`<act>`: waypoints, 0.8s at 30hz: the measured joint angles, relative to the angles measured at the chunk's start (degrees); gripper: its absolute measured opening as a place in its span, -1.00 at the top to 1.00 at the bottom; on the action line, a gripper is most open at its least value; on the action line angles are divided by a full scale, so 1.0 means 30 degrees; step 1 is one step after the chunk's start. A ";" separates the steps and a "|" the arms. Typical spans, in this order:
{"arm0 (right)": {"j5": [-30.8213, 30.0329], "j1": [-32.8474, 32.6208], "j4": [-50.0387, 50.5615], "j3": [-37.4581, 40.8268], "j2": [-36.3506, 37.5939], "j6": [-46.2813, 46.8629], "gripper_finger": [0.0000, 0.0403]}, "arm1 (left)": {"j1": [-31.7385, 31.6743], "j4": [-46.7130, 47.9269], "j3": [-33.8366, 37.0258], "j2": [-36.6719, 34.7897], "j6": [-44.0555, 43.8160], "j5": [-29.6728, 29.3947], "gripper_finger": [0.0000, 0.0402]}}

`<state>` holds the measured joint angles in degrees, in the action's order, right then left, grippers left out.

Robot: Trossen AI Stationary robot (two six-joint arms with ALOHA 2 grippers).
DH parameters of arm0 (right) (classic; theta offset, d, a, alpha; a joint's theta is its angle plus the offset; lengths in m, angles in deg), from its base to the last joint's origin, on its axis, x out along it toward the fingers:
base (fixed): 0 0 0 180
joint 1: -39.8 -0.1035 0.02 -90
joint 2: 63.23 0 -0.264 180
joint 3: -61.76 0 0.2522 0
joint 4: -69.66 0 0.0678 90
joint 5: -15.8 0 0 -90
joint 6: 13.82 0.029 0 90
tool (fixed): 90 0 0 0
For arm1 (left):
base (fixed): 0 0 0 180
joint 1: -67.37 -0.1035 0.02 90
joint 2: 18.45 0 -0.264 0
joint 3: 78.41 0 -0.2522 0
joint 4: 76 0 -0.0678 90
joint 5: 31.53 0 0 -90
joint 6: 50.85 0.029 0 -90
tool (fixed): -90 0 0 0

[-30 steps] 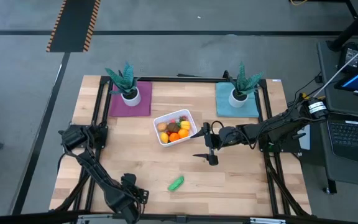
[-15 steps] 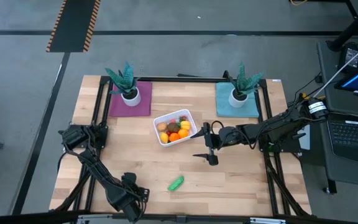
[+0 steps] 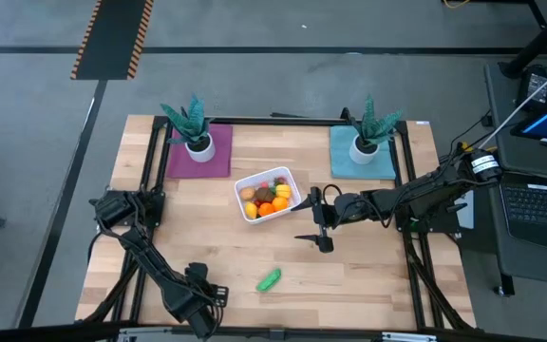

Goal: Pick and placing Produce into tupperware
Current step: Put the red strawberry into the white bin

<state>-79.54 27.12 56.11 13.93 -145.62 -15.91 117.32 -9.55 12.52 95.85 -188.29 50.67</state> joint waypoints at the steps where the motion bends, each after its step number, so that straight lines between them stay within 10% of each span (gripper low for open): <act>1: 0.0000 -0.0001 0.0014 0.0004 0.0000 0.0007 -0.94 | 0.0000 0.0000 0.0000 0.0000 0.0000 -0.0029 0.02; 24: -0.0004 0.0005 0.0072 0.0004 0.0000 -0.0001 -0.94 | 0.0015 0.0213 -0.0270 -0.0057 0.1215 -0.0293 0.15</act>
<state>-79.55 27.13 56.33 13.94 -145.62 -15.91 117.37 -8.91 11.71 95.68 -184.65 49.80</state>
